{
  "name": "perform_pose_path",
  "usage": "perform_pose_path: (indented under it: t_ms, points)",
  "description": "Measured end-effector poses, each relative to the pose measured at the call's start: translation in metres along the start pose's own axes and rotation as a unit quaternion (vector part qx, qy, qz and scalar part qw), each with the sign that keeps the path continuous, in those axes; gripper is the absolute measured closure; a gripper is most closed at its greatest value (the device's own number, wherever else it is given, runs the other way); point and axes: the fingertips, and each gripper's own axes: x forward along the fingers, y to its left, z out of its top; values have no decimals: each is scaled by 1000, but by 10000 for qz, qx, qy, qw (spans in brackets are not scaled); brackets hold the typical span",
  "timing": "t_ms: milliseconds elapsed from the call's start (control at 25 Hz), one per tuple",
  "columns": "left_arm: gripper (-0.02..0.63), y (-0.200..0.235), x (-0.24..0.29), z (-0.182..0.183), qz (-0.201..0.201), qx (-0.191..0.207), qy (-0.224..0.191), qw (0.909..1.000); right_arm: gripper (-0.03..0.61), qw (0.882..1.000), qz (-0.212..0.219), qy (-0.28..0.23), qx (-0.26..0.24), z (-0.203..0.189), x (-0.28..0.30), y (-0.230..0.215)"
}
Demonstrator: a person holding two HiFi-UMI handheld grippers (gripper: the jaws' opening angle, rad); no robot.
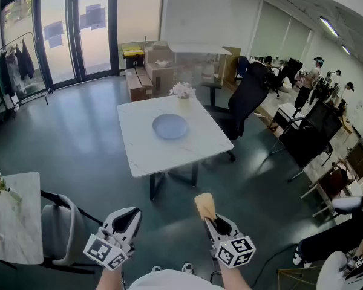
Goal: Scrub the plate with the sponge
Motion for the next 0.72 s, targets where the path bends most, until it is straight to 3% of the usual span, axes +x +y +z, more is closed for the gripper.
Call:
perform_pose_path:
  t_ms: [720]
  points:
    - [572,29,-18,-11,-265,-213,100,9994,462,9996,-201,-174,55,0,9,23]
